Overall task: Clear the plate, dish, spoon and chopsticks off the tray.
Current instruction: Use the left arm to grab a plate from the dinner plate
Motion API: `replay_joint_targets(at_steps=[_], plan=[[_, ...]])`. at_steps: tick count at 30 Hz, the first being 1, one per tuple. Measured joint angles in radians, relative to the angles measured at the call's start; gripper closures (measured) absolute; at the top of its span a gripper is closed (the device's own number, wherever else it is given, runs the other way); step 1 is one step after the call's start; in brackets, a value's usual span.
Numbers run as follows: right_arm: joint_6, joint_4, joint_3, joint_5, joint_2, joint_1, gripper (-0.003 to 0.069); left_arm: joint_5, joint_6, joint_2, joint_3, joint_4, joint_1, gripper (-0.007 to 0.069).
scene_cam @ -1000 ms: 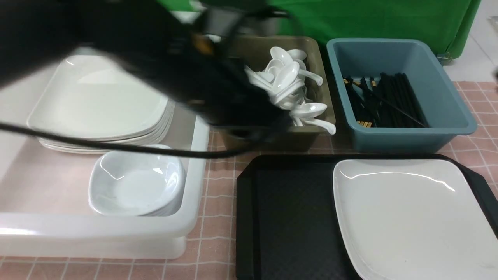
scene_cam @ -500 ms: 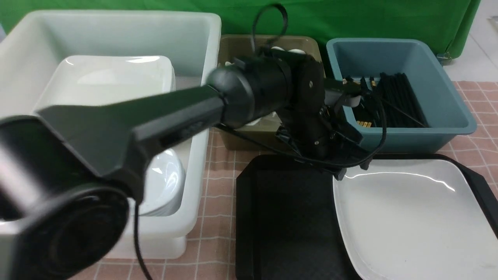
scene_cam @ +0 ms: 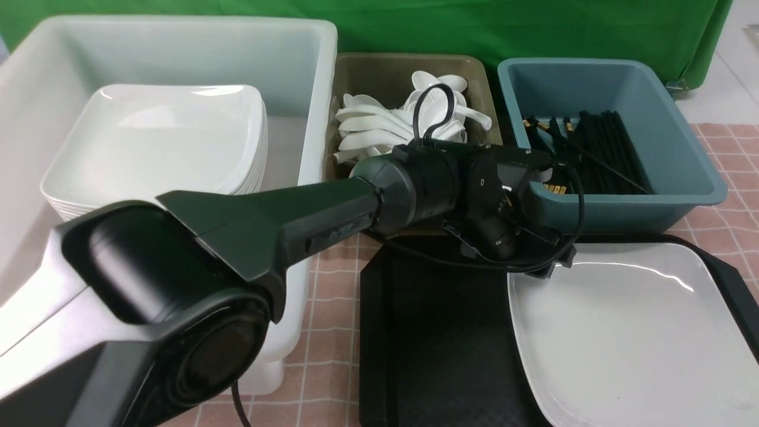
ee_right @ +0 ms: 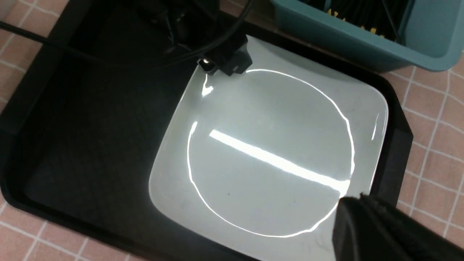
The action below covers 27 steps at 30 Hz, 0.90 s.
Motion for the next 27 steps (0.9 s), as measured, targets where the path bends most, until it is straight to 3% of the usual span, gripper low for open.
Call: replay_joint_targets(at_steps=[3, 5, 6, 13, 21, 27], plan=[[-0.003, 0.001, 0.0, -0.007, 0.0, 0.0, 0.0629, 0.0, 0.011, 0.002, 0.0, -0.008, 0.0, 0.0298], [-0.004, 0.001, 0.0, -0.012, 0.0, 0.0, 0.0629, 0.01, 0.006, 0.003, -0.001, -0.027, 0.001, 0.0449], [-0.004, 0.001, 0.0, -0.012, 0.0, 0.0, 0.0629, 0.014, 0.0, 0.001, -0.004, -0.042, 0.003, 0.0471], [-0.007, 0.001, 0.0, -0.012, 0.0, 0.0, 0.0629, 0.086, 0.0, -0.024, -0.008, -0.037, 0.002, 0.0479], [-0.006, 0.04, -0.099, 0.003, 0.0, 0.0, 0.0629, 0.222, 0.07, -0.23, -0.008, -0.01, -0.001, 0.0602], [-0.01, 0.071, -0.165, 0.008, -0.004, 0.0, 0.0629, 0.261, 0.083, -0.346, -0.008, 0.022, 0.0, 0.0615]])
